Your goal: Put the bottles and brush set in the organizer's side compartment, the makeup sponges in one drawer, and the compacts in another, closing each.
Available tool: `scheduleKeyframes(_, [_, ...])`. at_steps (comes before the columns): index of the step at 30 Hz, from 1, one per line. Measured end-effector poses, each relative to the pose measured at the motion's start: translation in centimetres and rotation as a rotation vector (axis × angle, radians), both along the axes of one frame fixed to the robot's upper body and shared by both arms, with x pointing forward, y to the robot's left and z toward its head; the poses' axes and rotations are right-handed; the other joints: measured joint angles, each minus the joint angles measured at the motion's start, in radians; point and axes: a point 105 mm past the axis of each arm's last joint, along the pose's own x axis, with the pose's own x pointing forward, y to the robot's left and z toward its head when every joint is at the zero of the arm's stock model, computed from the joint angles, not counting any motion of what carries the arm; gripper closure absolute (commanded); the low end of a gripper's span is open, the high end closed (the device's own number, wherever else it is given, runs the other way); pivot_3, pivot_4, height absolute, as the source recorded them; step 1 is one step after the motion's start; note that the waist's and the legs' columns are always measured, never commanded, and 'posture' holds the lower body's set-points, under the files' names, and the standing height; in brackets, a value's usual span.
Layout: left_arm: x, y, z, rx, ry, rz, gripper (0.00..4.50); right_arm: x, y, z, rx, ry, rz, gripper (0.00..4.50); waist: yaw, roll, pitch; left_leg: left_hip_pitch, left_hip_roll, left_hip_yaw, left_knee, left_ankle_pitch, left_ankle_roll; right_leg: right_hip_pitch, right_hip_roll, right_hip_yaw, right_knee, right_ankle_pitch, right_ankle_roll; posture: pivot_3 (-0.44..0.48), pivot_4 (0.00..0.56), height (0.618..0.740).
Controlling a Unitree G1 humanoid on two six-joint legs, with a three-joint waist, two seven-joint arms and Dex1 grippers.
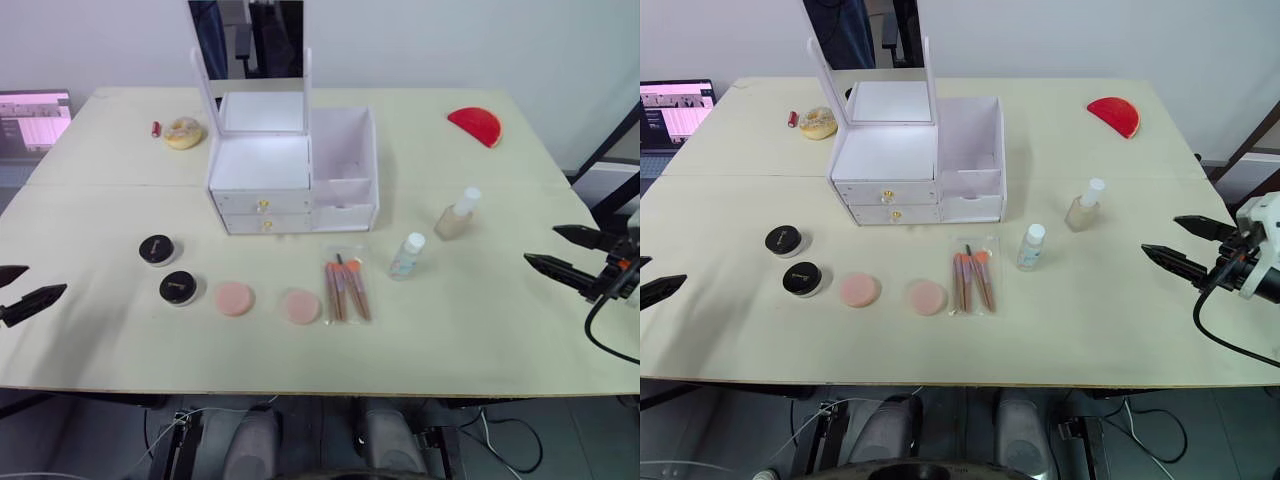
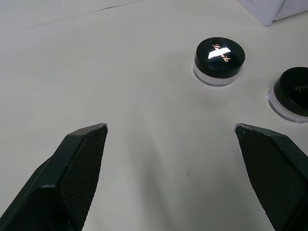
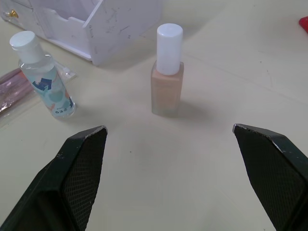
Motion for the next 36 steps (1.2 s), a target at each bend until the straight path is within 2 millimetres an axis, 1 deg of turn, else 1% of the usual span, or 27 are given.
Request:
scheduleKeyframes(20, [0.8, -0.1, 0.9, 0.003, -0.049, -0.007, 0.05, 0.1, 0.2, 0.0, 0.014, -0.004, 0.004, 0.0, 0.0, 0.0, 0.0, 0.0, 0.0, 0.0, 0.0, 0.0, 0.0, 0.0, 0.0, 0.0, 0.0, 0.001, -0.002, 0.0, 0.15, 0.739])
scheduleKeyframes(26, [1.0, -0.2, 0.8, -0.003, -0.053, -0.007, 0.05, 0.0, 0.5, -0.2, 0.03, -0.002, 0.005, 0.0, 0.0, 0.0, 0.0, 0.0, 0.0, 0.0, 0.0, 0.0, 0.0, 0.0, 0.0, 0.0, 0.0, 0.002, -0.002, 0.0, 0.15, 0.739])
scheduleKeyframes(30, [1.9, -1.4, 0.7, -0.01, -0.057, -0.056, 0.05, 0.2, 1.3, -0.1, 0.028, -0.004, -0.011, 0.0, 0.001, 0.0, 0.0, 0.0, 0.0, 0.0, 0.0, 0.0, 0.0, 0.0, 0.0, 0.0, 0.001, 0.002, -0.002, 0.0, 0.15, 0.739])
scheduleKeyframes(33, [2.5, -3.1, 0.5, -0.023, -0.051, -0.115, 0.05, 0.5, 2.1, 0.0, 0.033, -0.002, -0.045, 0.0, 0.001, 0.0, 0.0, 0.0, 0.0, 0.0, 0.0, 0.0, 0.0, 0.0, 0.0, 0.0, 0.001, 0.002, -0.002, 0.0, 0.15, 0.739])
scheduleKeyframes(36, [3.0, -5.3, 0.6, -0.02, -0.046, -0.197, 0.05, 0.9, 2.9, 0.0, 0.047, 0.011, -0.106, 0.0, 0.001, 0.0, 0.0, 0.0, 0.0, 0.0, 0.0, 0.0, 0.0, 0.0, 0.0, 0.0, 0.001, 0.002, -0.002, 0.0, 0.15, 0.739])
